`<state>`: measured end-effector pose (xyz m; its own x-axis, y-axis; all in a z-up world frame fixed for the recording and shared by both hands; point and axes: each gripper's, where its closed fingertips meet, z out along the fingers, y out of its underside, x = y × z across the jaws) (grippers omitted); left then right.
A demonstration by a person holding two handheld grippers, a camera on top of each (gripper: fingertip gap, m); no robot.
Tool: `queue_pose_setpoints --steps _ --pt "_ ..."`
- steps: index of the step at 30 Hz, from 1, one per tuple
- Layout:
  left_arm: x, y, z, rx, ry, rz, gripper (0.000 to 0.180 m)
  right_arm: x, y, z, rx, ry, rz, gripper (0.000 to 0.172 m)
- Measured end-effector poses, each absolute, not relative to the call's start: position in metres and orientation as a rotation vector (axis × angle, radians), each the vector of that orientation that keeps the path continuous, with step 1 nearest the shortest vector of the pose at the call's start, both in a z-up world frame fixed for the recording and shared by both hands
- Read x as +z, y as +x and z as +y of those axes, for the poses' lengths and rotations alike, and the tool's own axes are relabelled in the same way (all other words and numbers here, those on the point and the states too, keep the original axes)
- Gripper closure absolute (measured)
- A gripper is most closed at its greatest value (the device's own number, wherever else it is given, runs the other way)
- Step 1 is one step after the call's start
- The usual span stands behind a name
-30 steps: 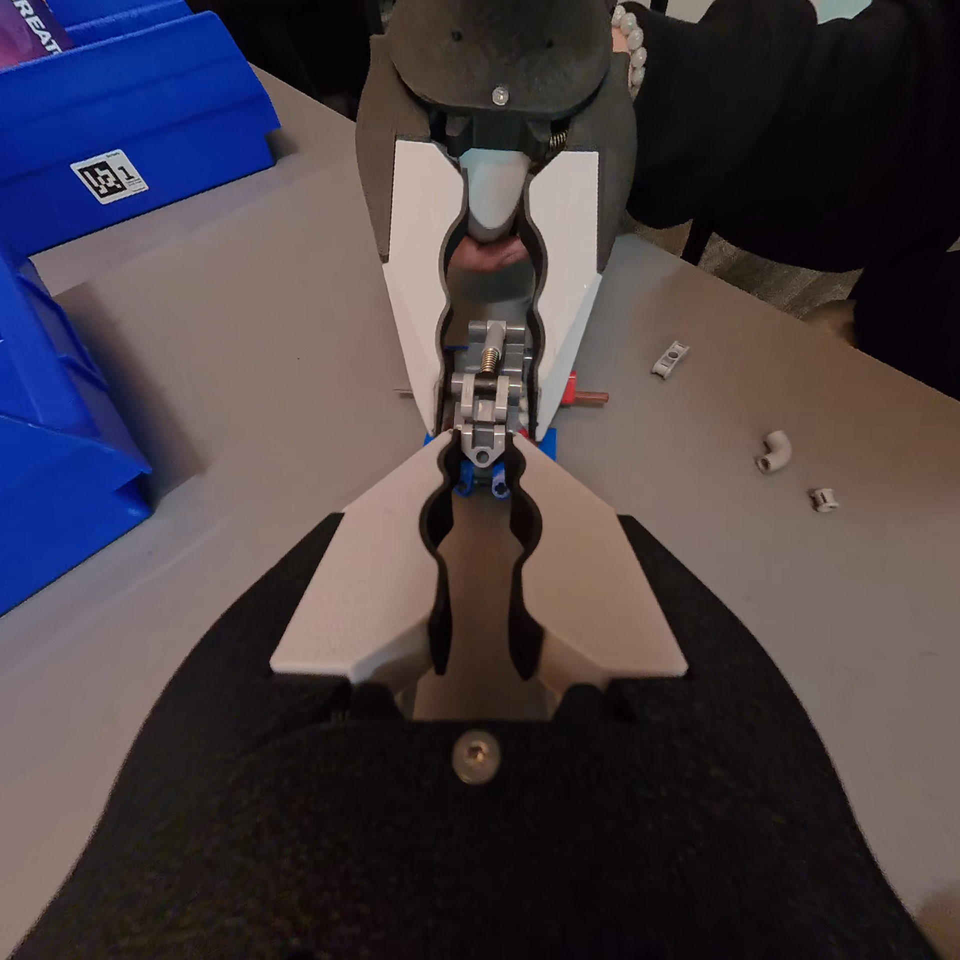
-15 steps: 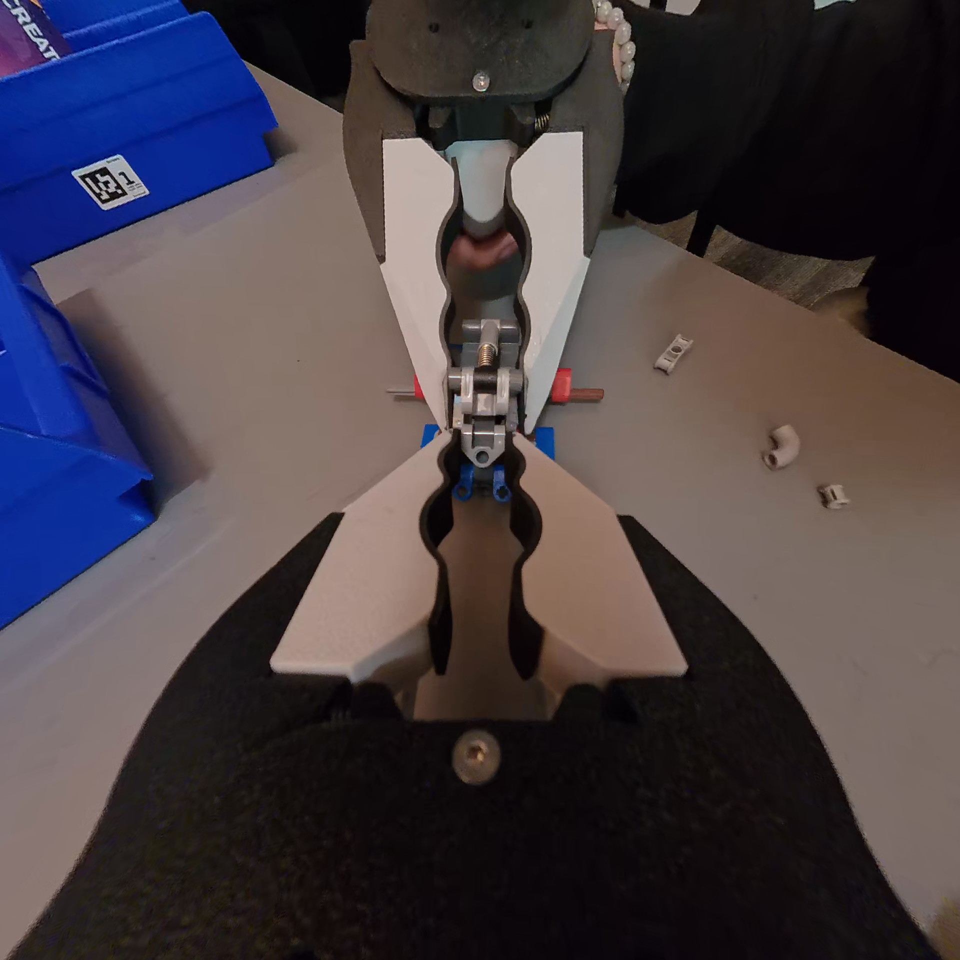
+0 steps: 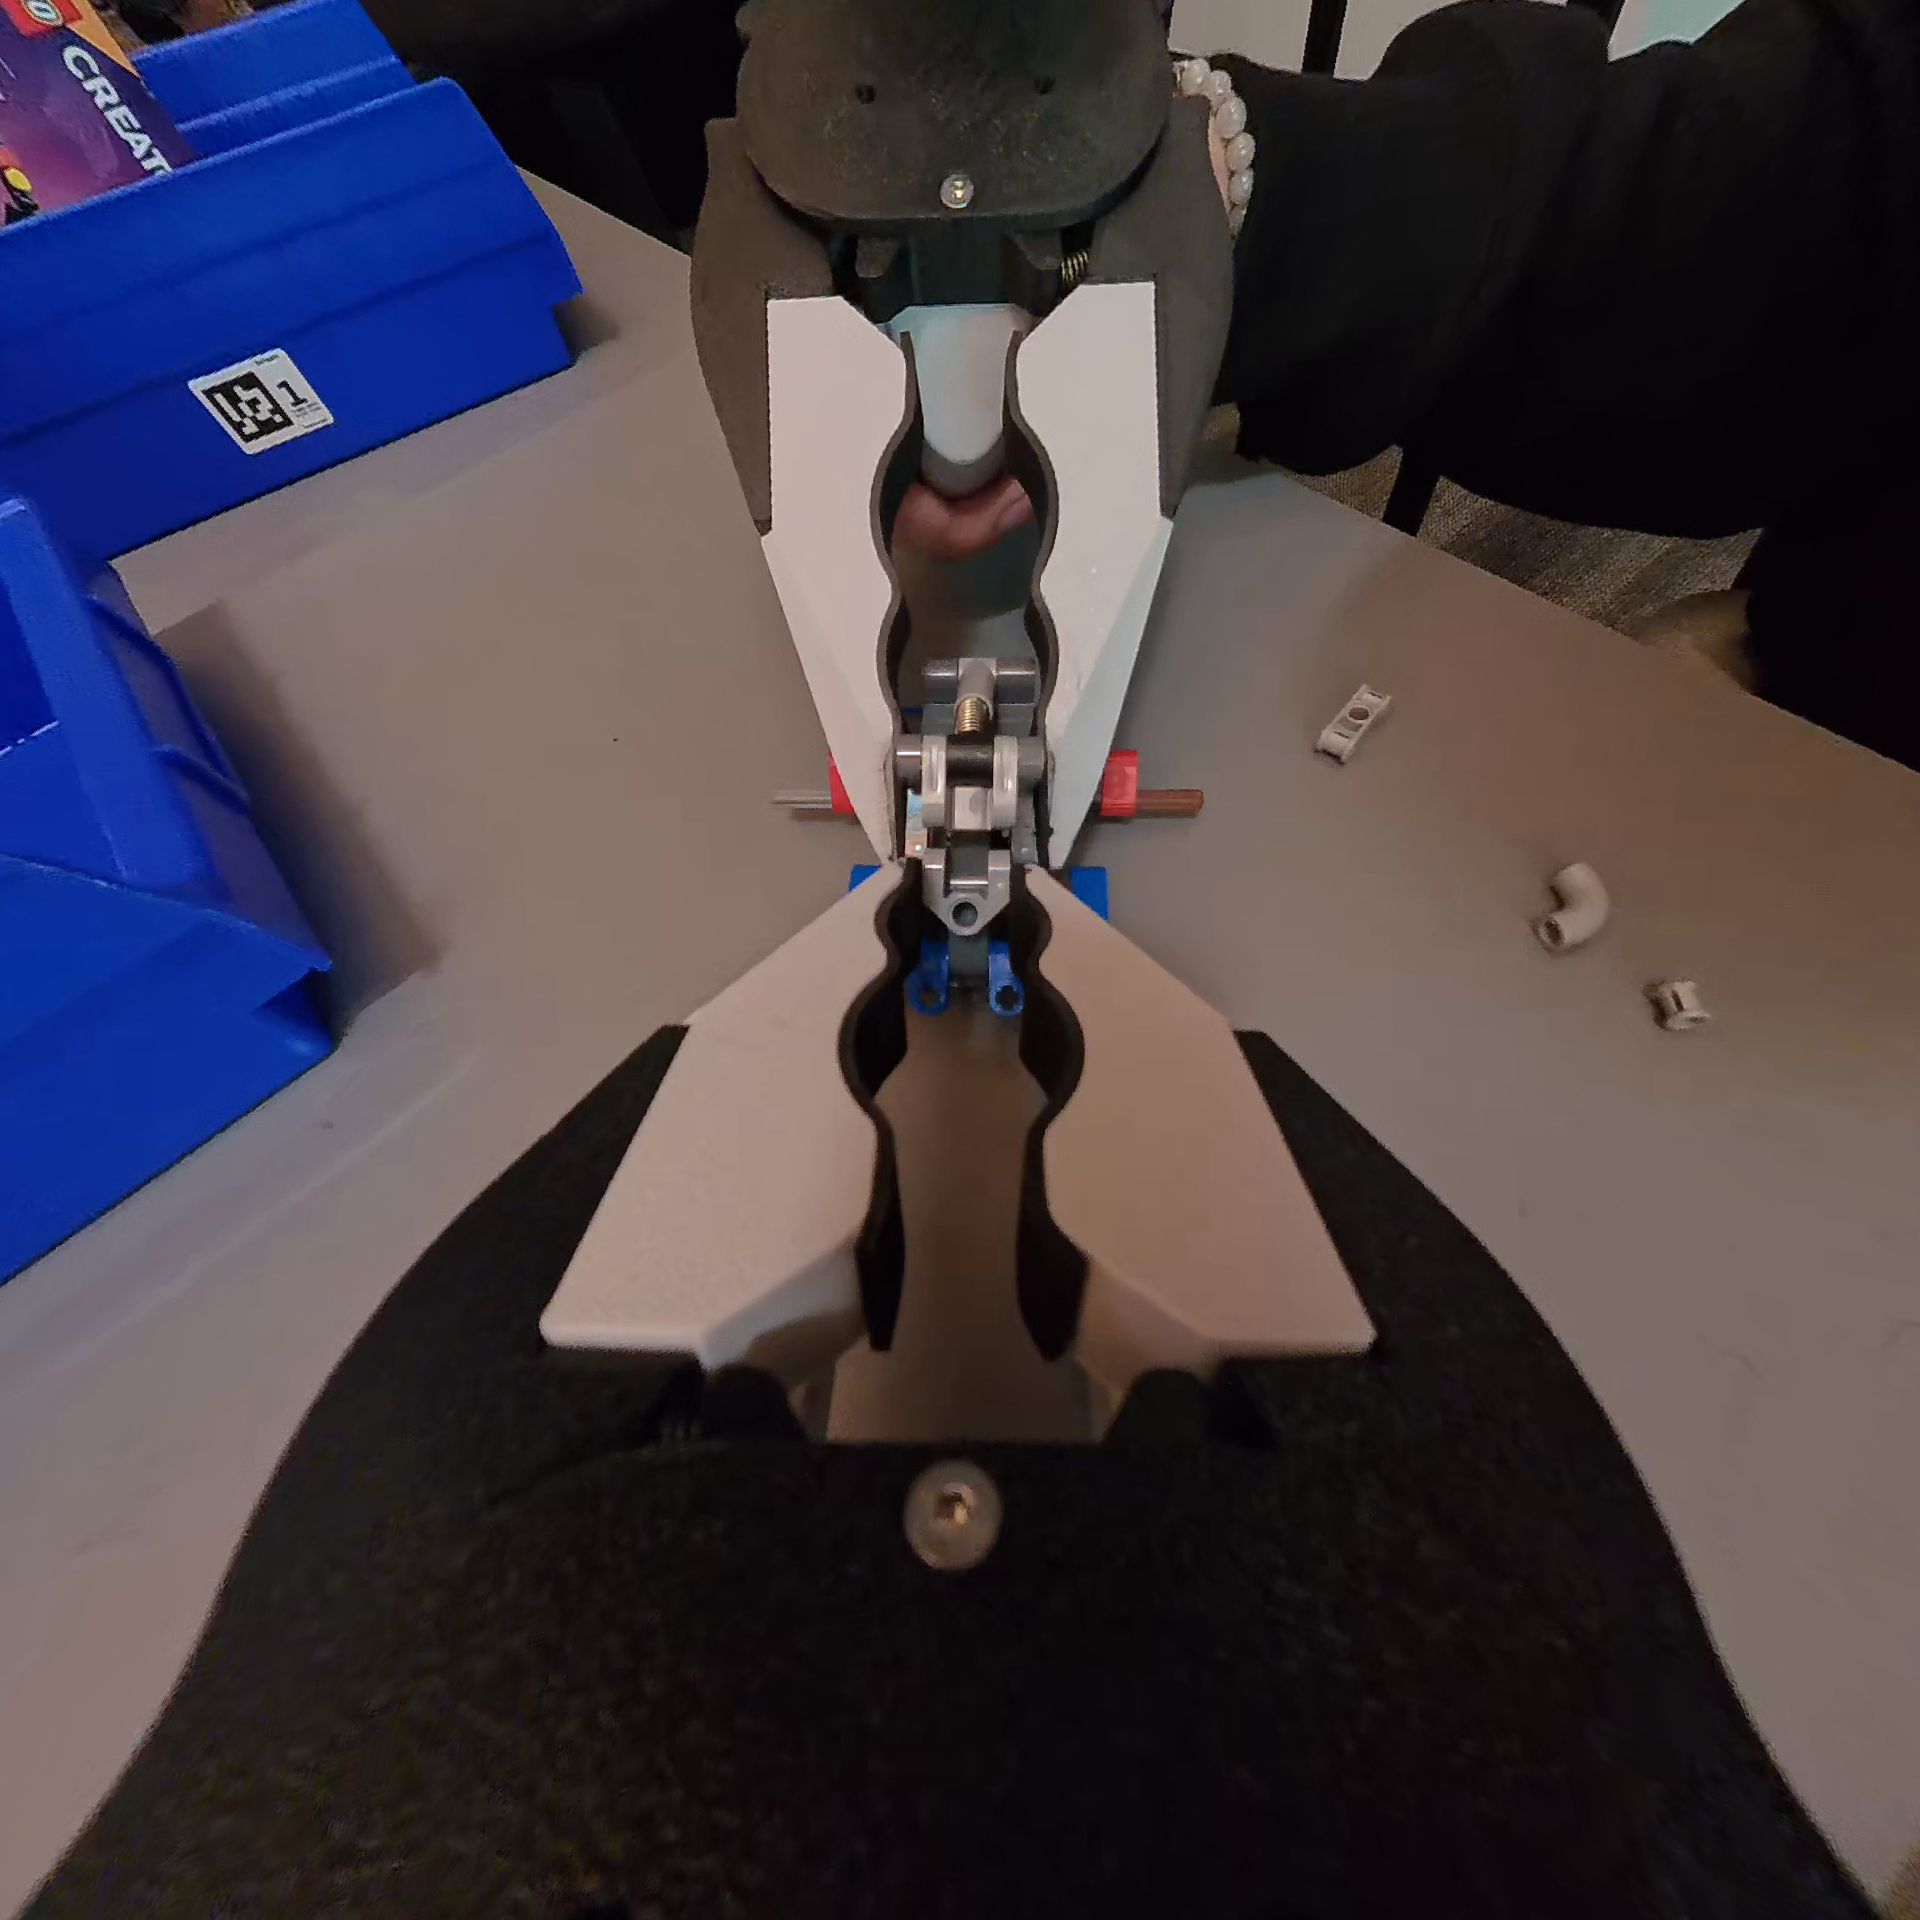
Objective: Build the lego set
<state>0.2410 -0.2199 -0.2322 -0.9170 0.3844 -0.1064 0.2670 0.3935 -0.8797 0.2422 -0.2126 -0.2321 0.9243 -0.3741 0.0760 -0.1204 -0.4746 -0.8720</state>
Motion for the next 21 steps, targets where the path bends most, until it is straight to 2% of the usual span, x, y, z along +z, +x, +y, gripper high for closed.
queue_pose_setpoints --steps 21 --pt "-0.2343 0.2436 -0.2196 1.550 -0.581 -2.549 0.168 -0.2352 0.2469 -0.2123 -0.317 -2.071 0.388 0.149"
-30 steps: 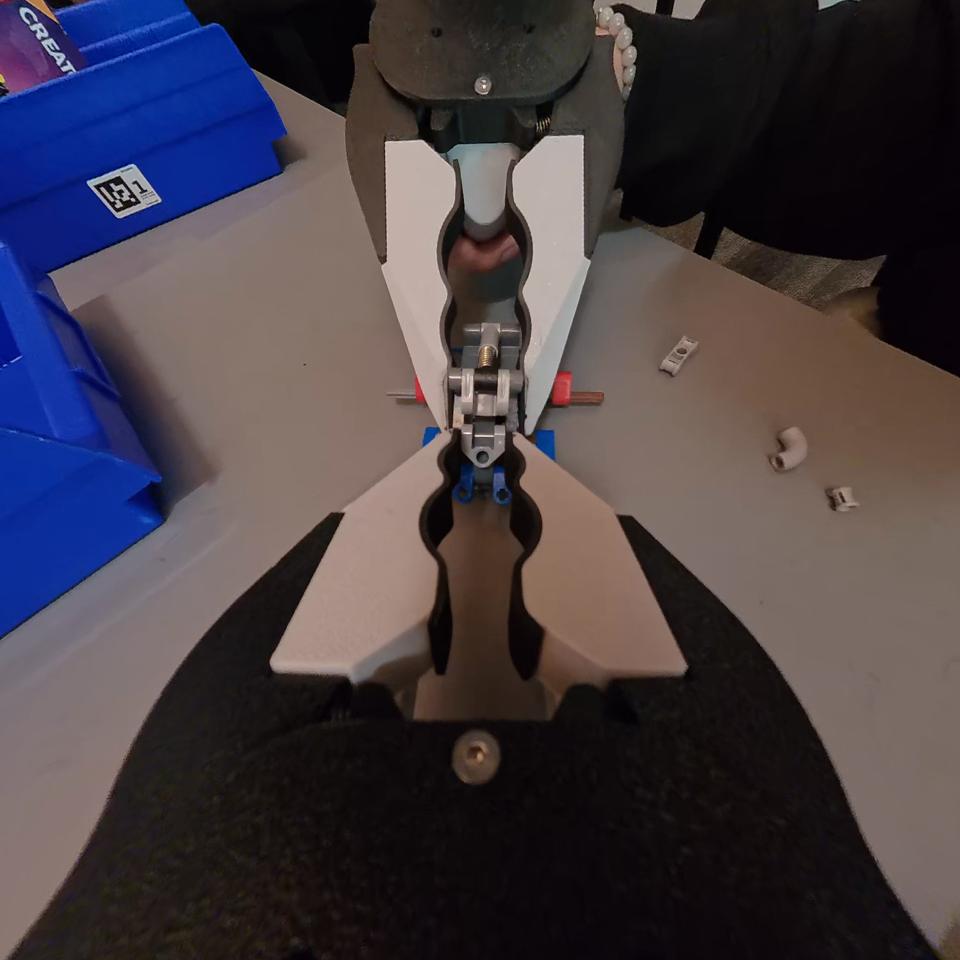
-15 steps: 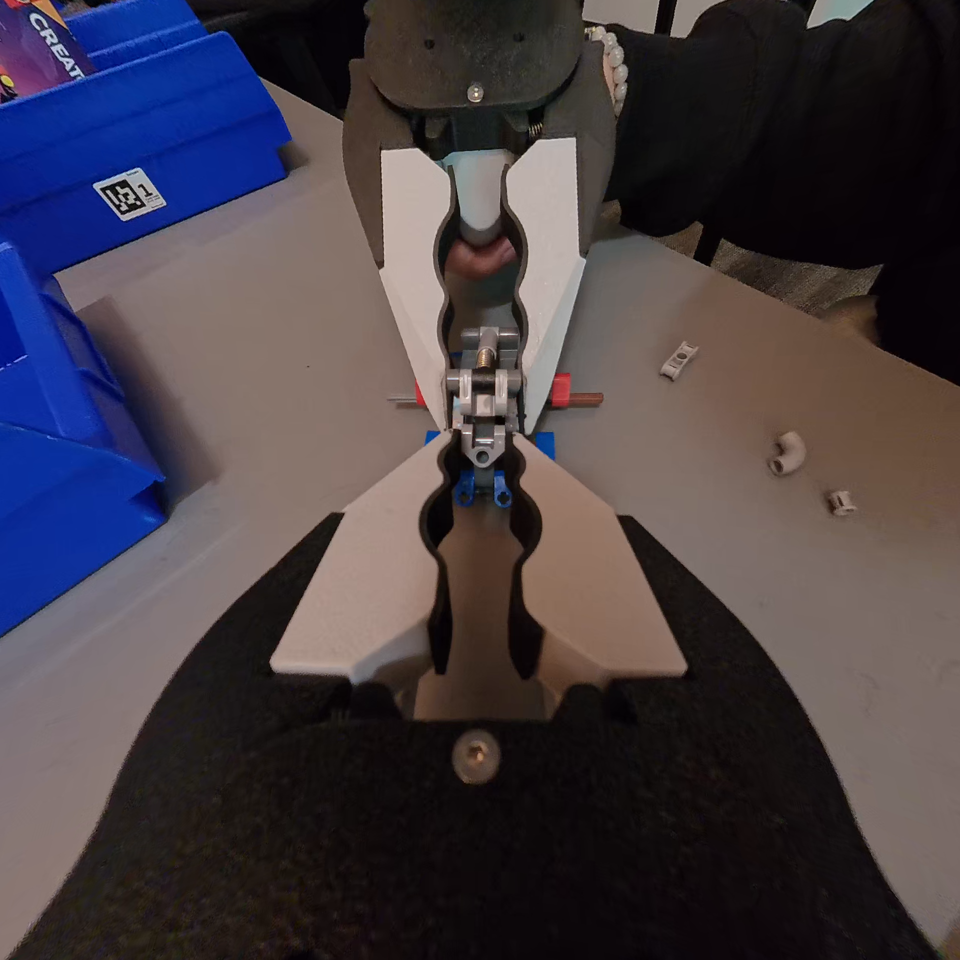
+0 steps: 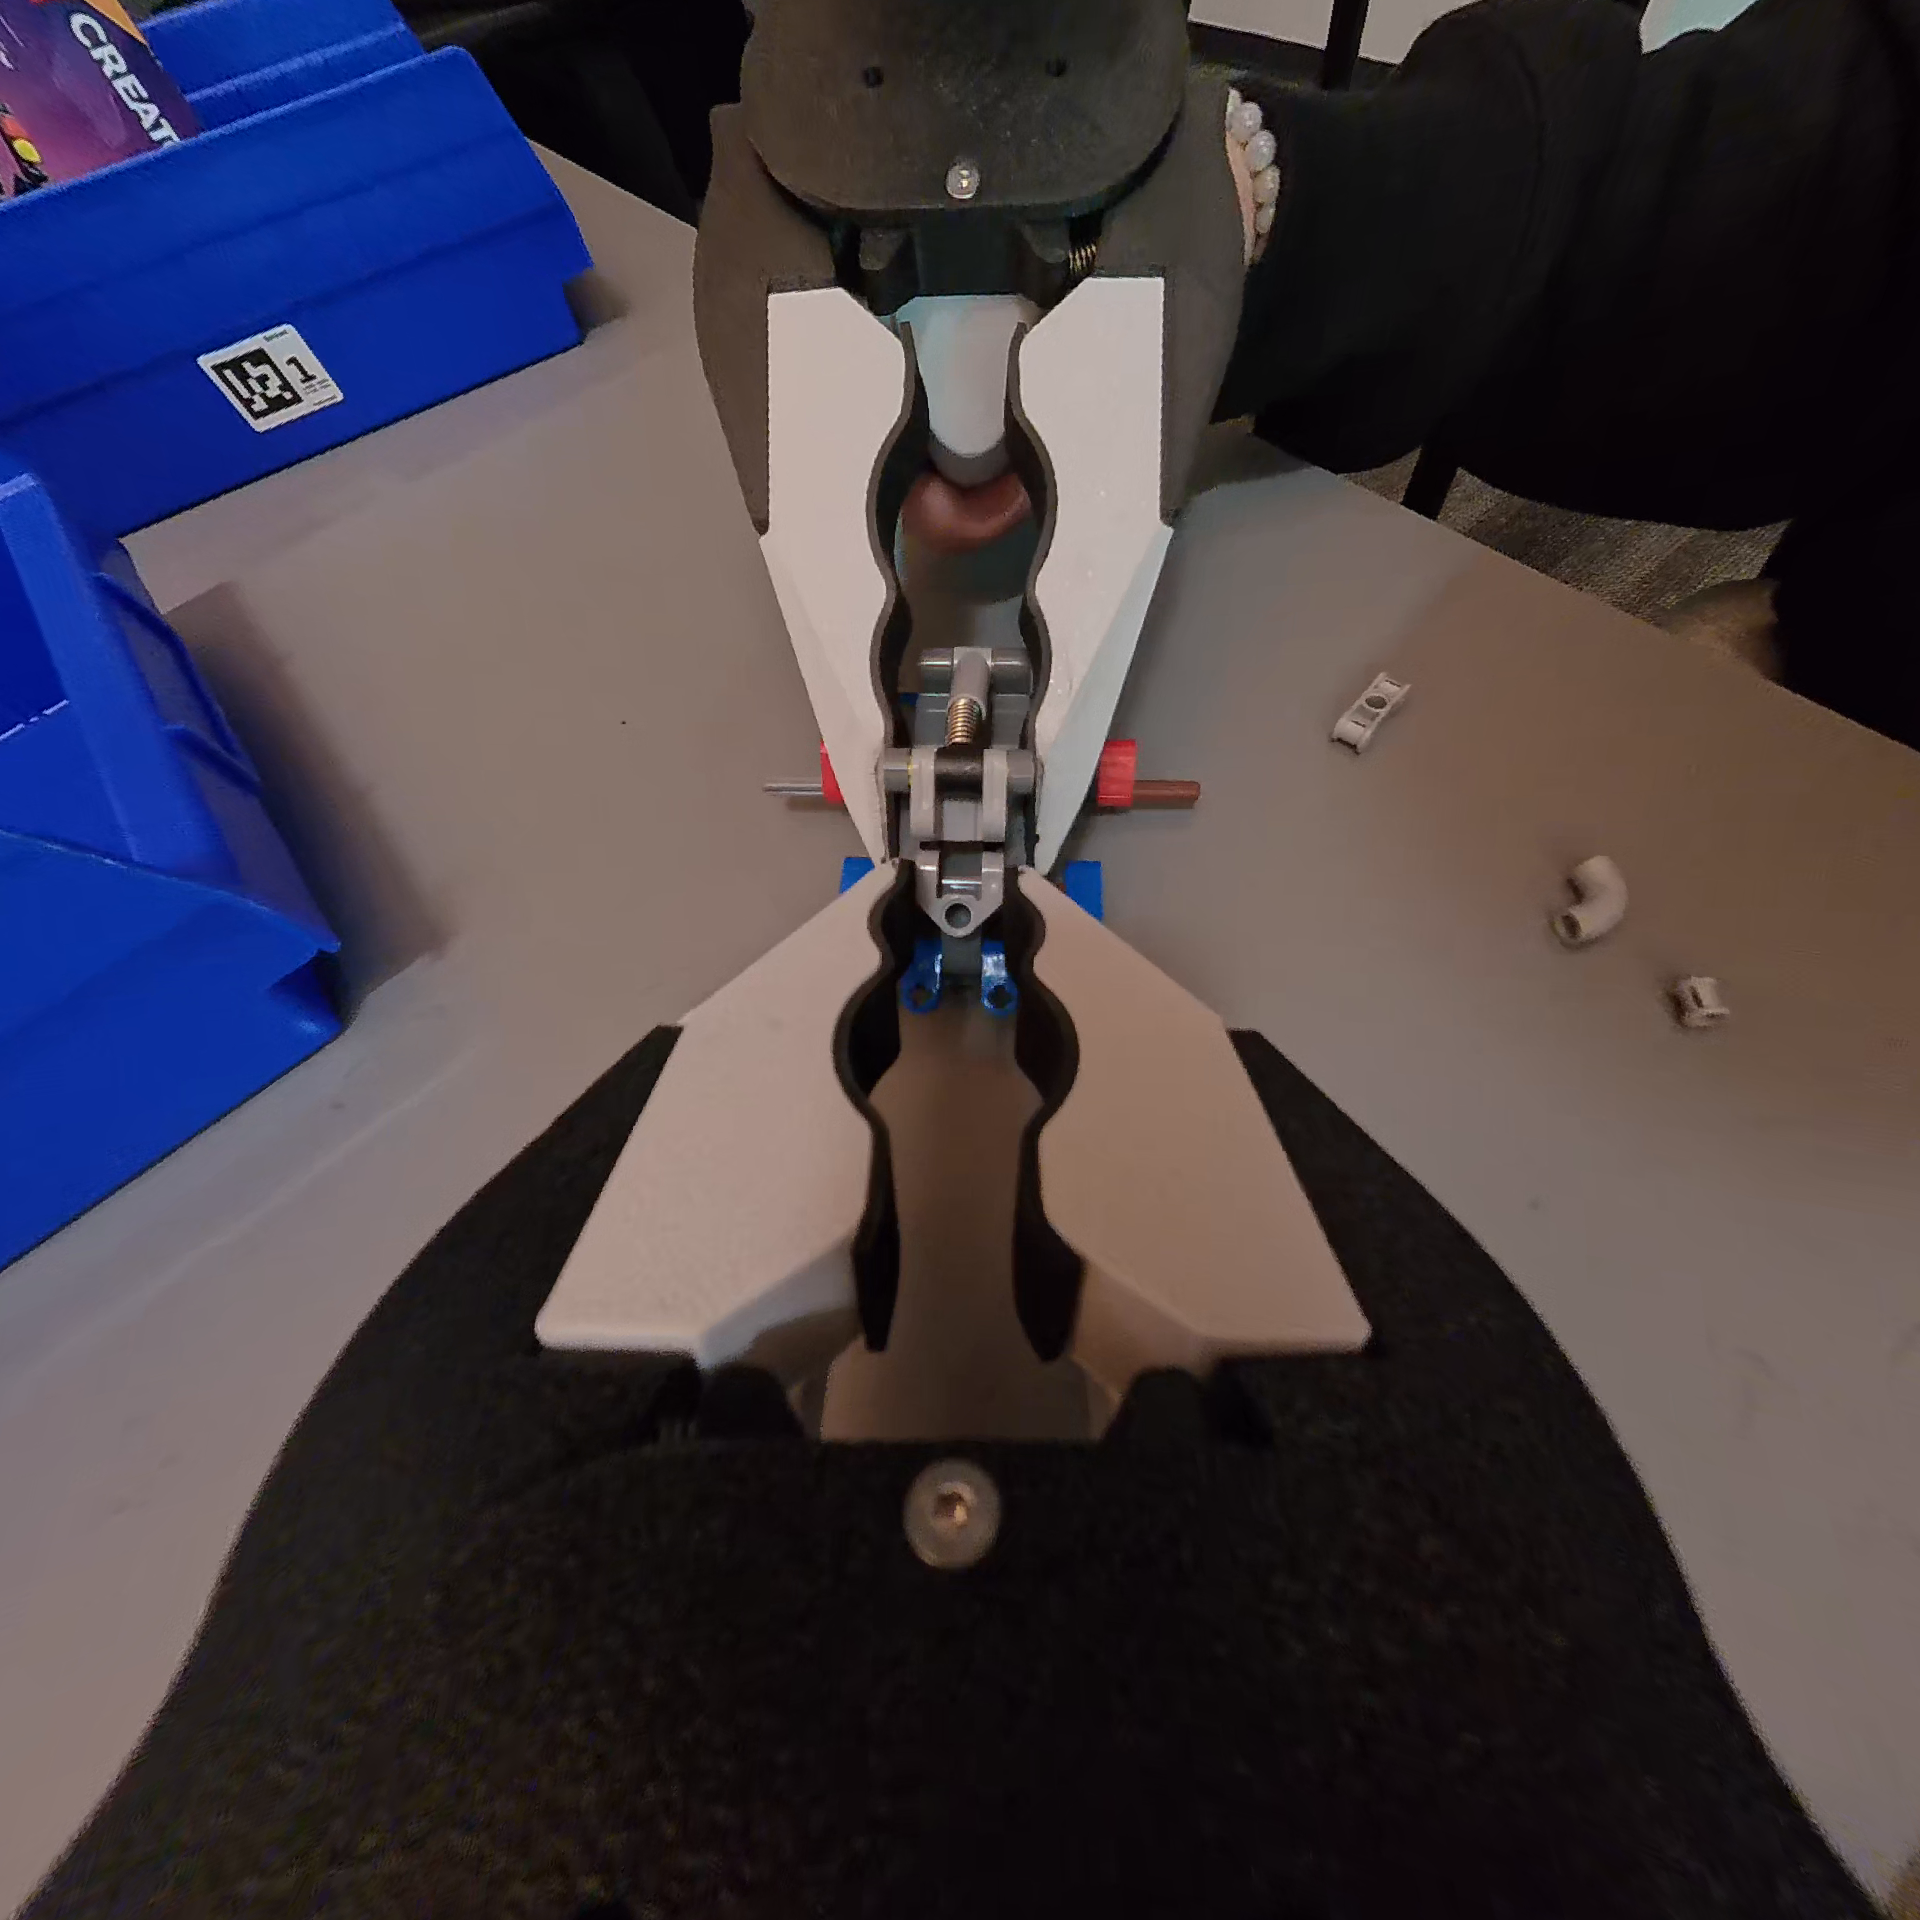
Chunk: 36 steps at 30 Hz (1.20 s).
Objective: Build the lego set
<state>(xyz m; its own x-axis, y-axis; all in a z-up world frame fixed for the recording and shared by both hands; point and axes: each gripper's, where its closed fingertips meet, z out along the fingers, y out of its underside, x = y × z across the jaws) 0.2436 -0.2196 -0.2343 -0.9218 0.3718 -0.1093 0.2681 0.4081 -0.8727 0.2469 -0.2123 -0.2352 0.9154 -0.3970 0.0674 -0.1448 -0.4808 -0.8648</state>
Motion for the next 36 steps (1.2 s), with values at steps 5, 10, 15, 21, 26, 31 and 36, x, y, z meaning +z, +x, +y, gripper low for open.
queue_pose_setpoints --steps 5,10,15,21,26,31,36 --pt "-0.236 0.246 -0.215 1.565 -0.614 -2.583 0.161 -0.235 0.248 -0.213 -0.299 -2.068 0.400 0.149" --pt "-0.233 0.255 -0.200 1.524 -0.515 -2.582 0.152 -0.235 0.248 -0.213 -0.270 -2.062 0.416 0.149" --pt "-0.221 0.251 -0.207 1.585 -0.532 -2.566 0.165 -0.235 0.246 -0.213 -0.242 -2.059 0.411 0.149" --pt "-0.226 0.251 -0.207 1.590 -0.605 -2.612 0.180 -0.235 0.247 -0.213 -0.240 -2.057 0.419 0.149" --pt "-0.235 0.246 -0.210 1.554 -0.662 -2.639 0.180 -0.234 0.248 -0.214 -0.254 -2.055 0.426 0.149" --pt "-0.237 0.247 -0.211 1.549 -0.671 -2.662 0.180 -0.233 0.249 -0.215 -0.277 -2.049 0.424 0.149" --pt "-0.237 0.246 -0.211 1.552 -0.658 -2.648 0.180 -0.234 0.248 -0.214 -0.298 -2.063 0.405 0.150"
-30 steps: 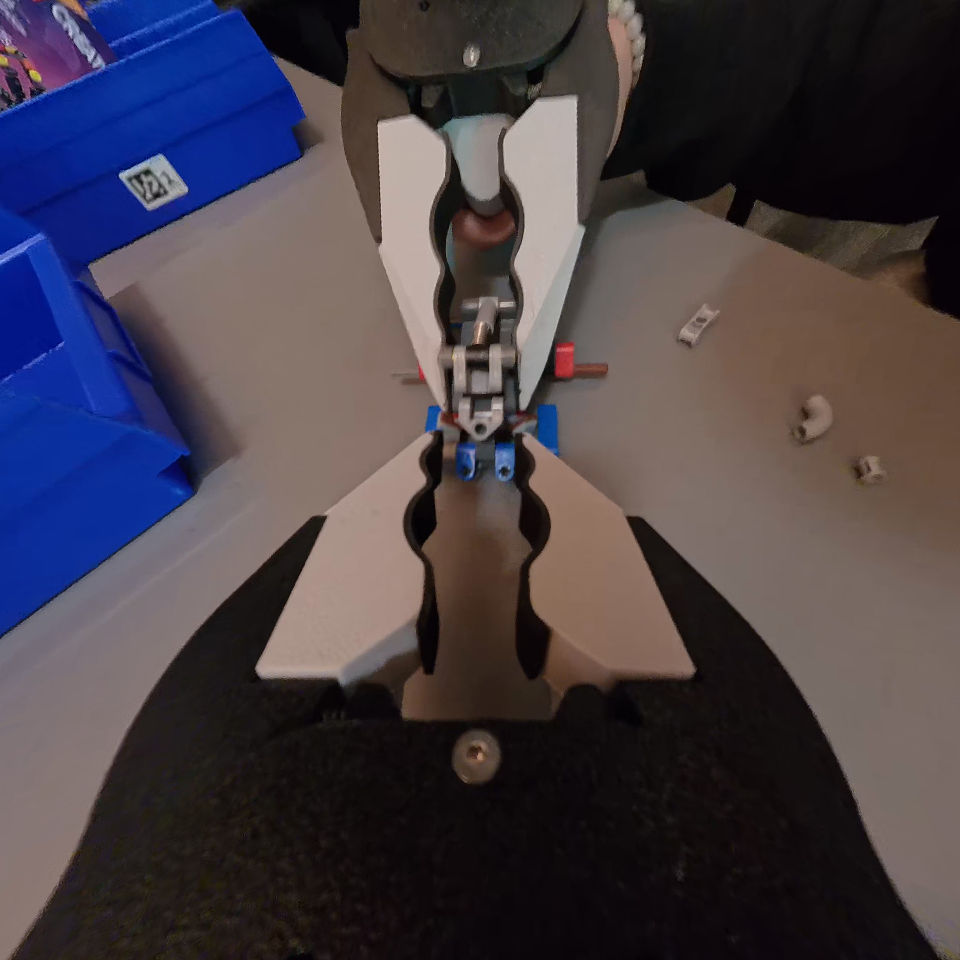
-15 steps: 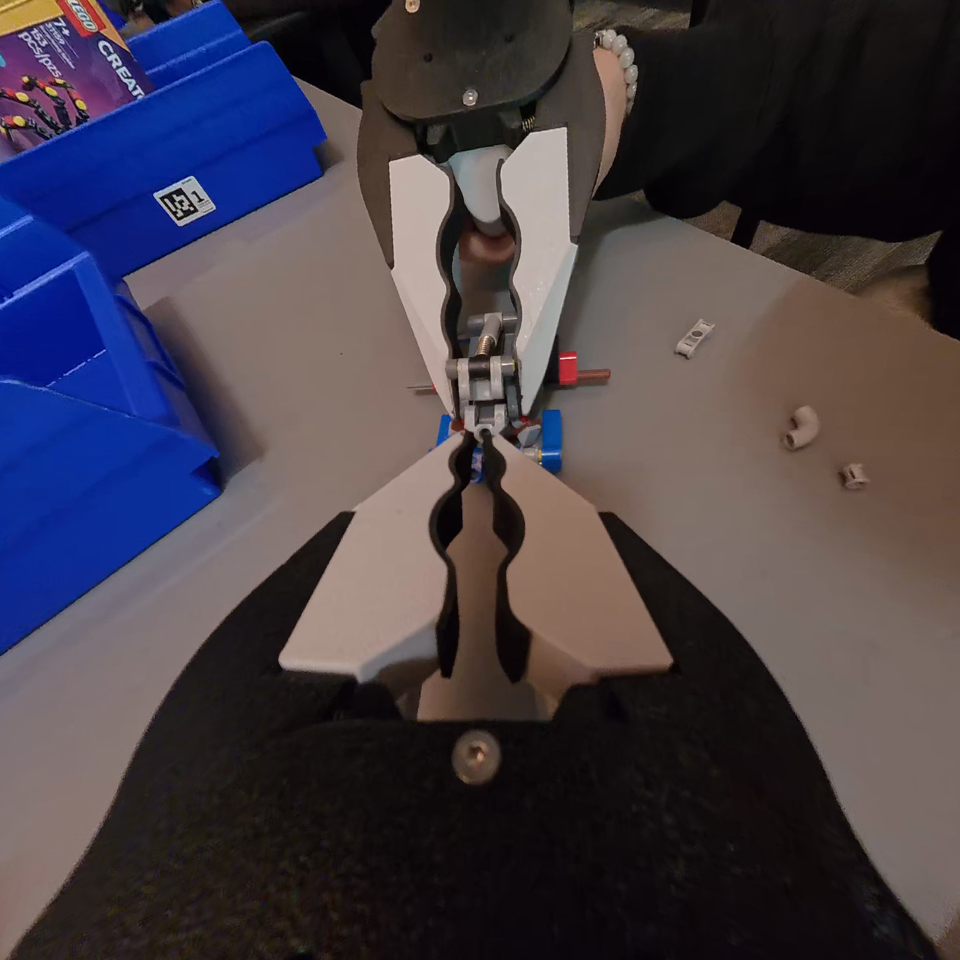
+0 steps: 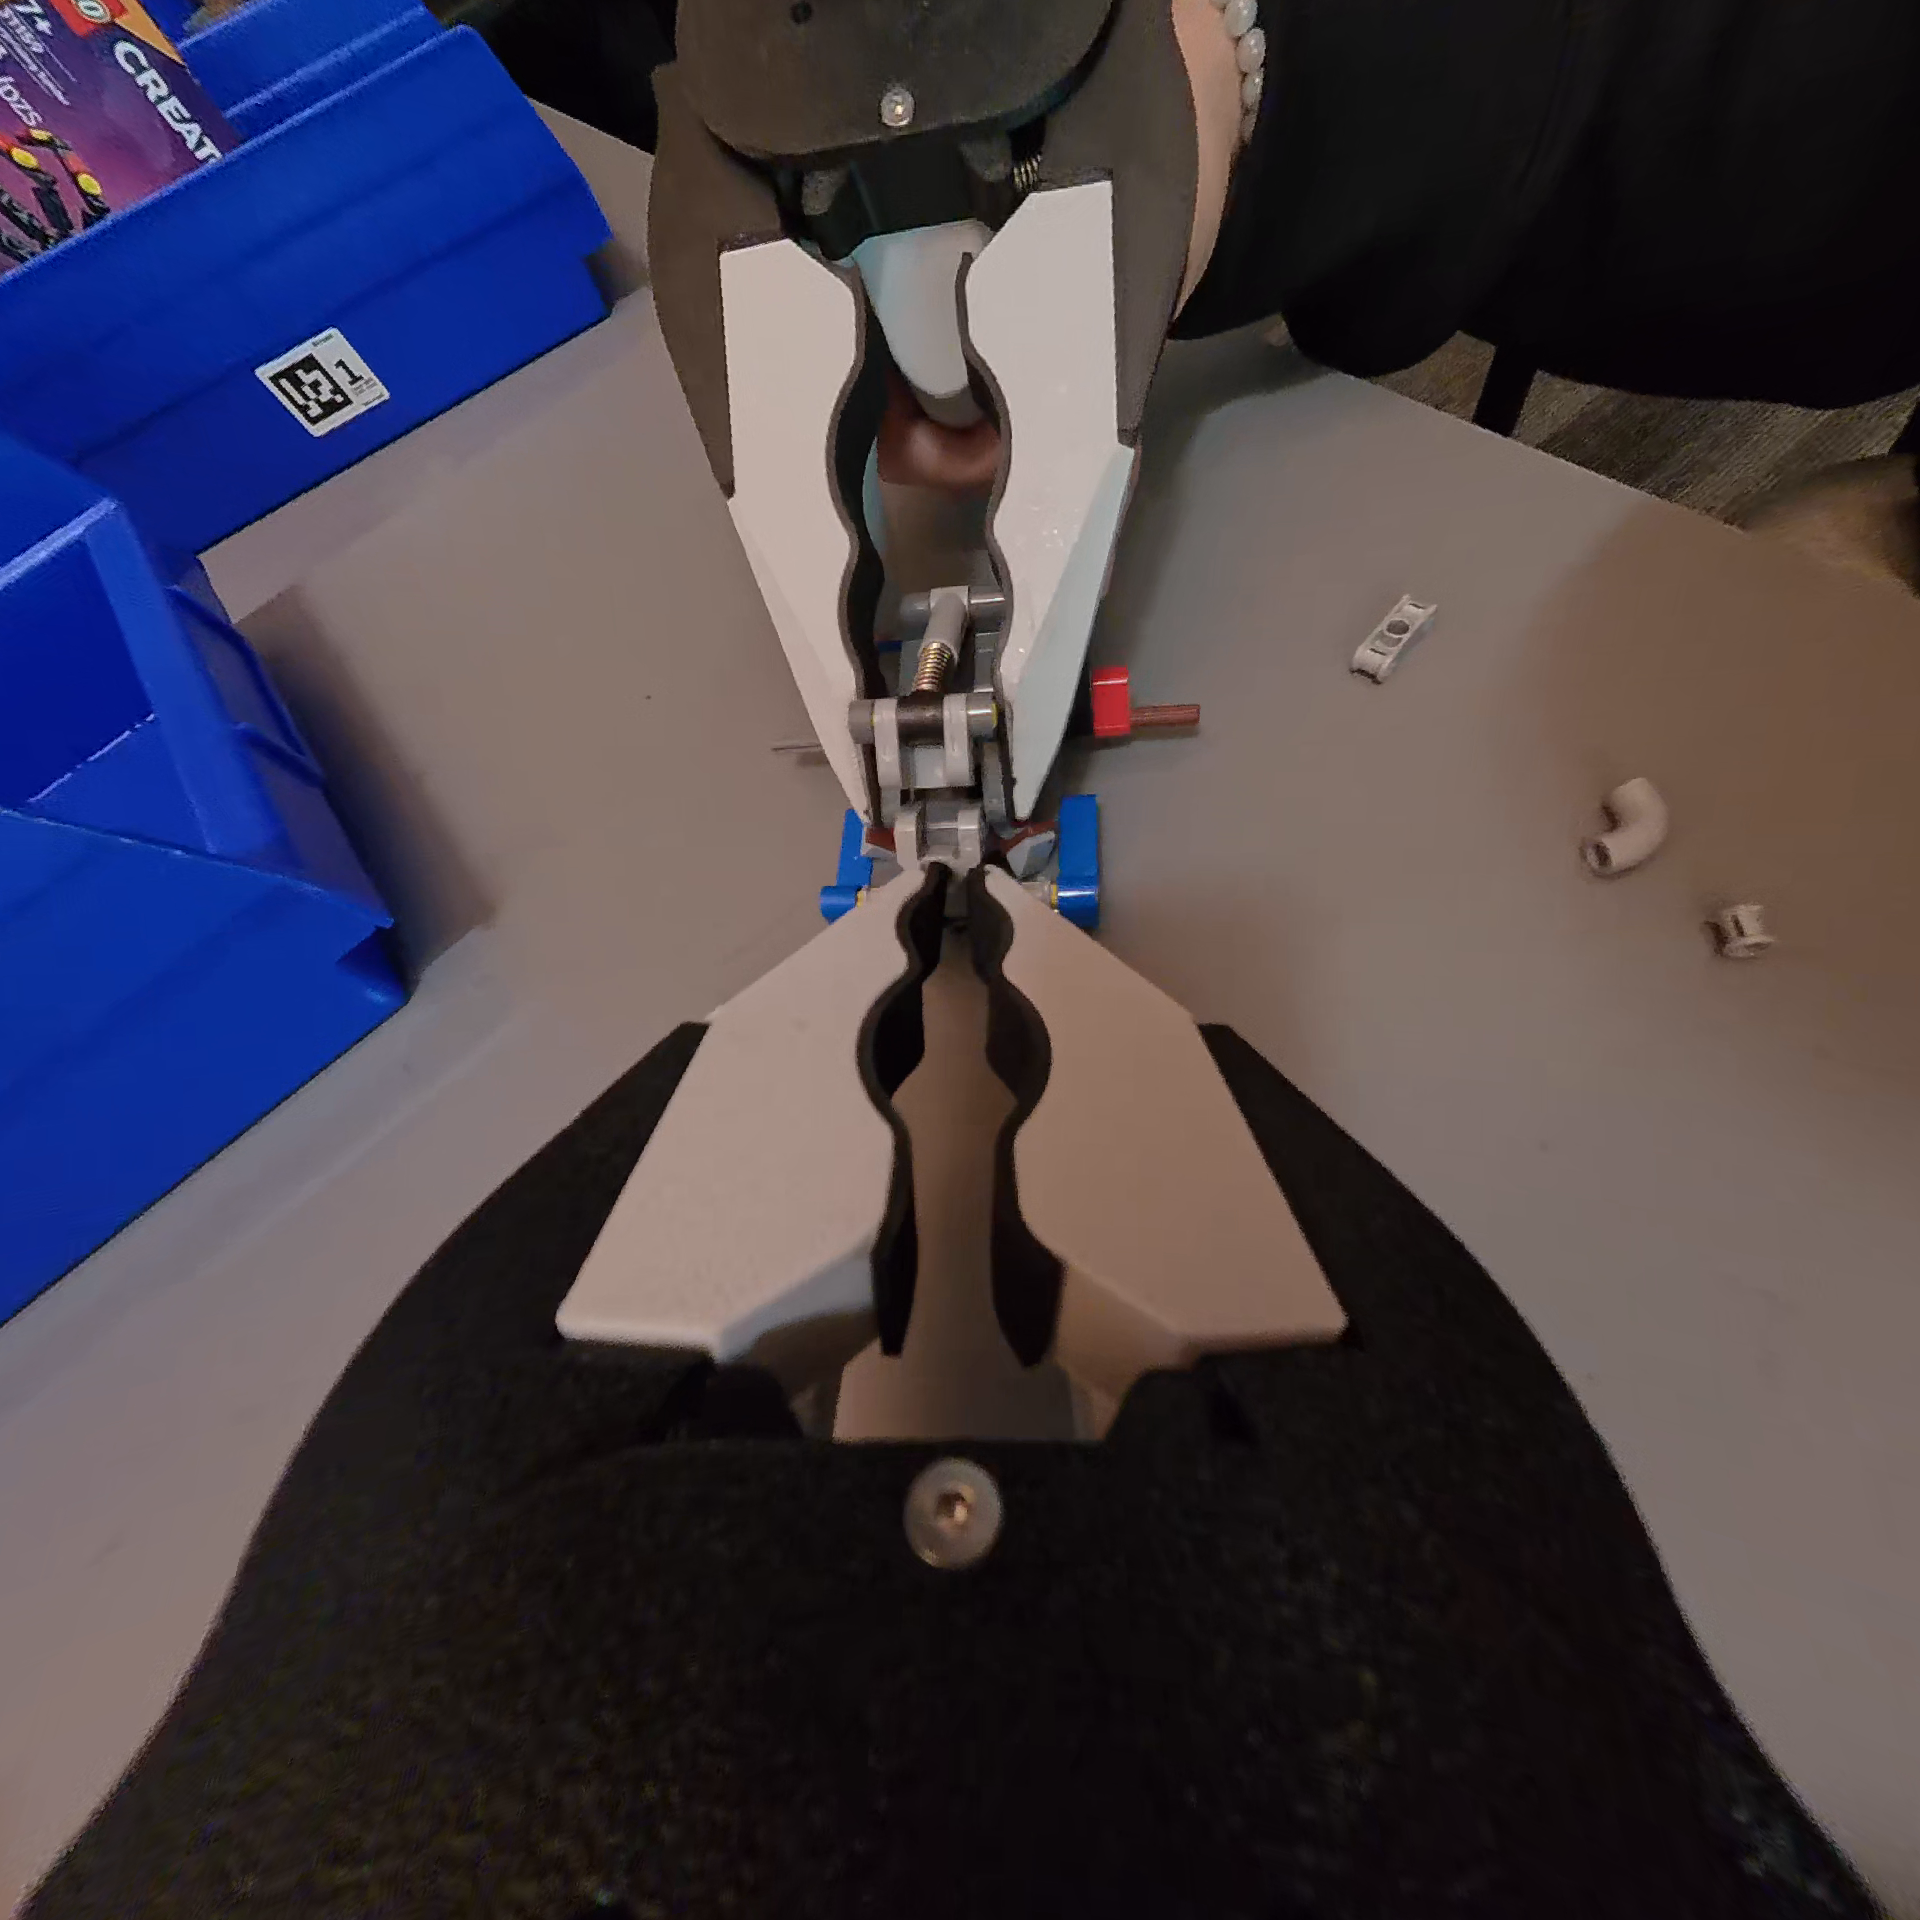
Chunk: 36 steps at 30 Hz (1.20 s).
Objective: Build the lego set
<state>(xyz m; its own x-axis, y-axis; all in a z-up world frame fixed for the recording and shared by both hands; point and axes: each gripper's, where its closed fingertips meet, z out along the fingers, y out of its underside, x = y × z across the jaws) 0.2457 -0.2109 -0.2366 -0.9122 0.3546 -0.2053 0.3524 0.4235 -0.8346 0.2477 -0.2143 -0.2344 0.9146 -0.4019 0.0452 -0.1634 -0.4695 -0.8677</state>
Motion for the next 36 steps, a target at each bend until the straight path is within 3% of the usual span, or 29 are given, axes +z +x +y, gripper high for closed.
queue_pose_setpoints --steps 2,6,12,24,36 --pt "-0.235 0.248 -0.211 1.553 -0.653 -2.670 0.167 -0.236 0.248 -0.215 -0.307 -2.078 0.402 0.150" --pt "-0.223 0.248 -0.214 1.607 -0.630 -2.663 0.162 -0.237 0.249 -0.215 -0.303 -2.081 0.409 0.150" --pt "-0.227 0.248 -0.220 1.597 -0.719 -2.763 0.172 -0.232 0.250 -0.217 -0.300 -2.043 0.416 0.150" --pt "-0.231 0.256 -0.217 1.578 -0.741 -2.830 0.158 -0.231 0.249 -0.216 -0.299 -2.037 0.409 0.149" --pt "-0.234 0.249 -0.222 1.628 -0.649 -2.716 0.167 -0.225 0.247 -0.217 -0.284 -2.001 0.402 0.149"
